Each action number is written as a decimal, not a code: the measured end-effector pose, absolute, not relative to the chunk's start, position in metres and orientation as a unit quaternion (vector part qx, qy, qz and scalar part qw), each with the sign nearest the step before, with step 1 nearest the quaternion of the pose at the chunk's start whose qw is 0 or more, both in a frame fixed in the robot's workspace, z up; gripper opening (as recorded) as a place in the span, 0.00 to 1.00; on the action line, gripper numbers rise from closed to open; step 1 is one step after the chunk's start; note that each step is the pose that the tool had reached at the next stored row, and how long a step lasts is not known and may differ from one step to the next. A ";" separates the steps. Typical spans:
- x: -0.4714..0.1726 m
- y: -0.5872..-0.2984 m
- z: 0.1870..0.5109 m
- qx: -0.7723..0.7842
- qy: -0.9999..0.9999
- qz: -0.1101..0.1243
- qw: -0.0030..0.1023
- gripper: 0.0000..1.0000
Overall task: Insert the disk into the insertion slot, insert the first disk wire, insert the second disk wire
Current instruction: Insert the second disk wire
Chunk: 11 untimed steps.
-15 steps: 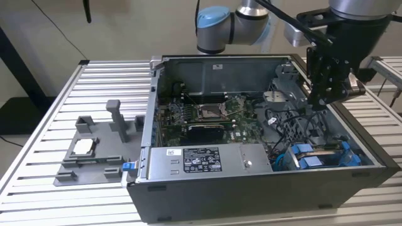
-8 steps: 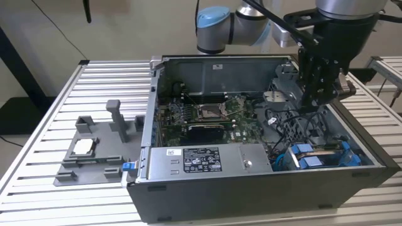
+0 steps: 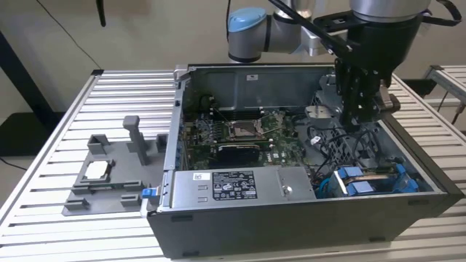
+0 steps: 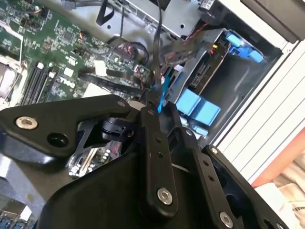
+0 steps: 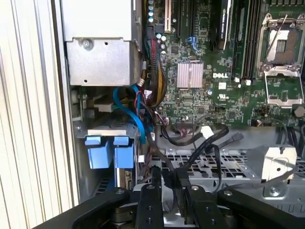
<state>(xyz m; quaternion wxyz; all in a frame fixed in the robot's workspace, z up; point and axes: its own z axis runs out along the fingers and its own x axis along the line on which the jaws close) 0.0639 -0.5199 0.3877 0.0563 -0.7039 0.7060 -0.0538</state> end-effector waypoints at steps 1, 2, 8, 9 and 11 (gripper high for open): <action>0.062 -0.519 0.387 -0.704 0.706 -0.054 0.057 0.27; 0.059 -0.519 0.386 -0.705 0.705 -0.054 0.057 0.25; 0.055 -0.518 0.385 -0.712 0.698 -0.056 0.058 0.17; 0.055 -0.518 0.385 -0.713 0.697 -0.056 0.060 0.17; 0.055 -0.518 0.385 -0.716 0.693 -0.057 0.061 0.17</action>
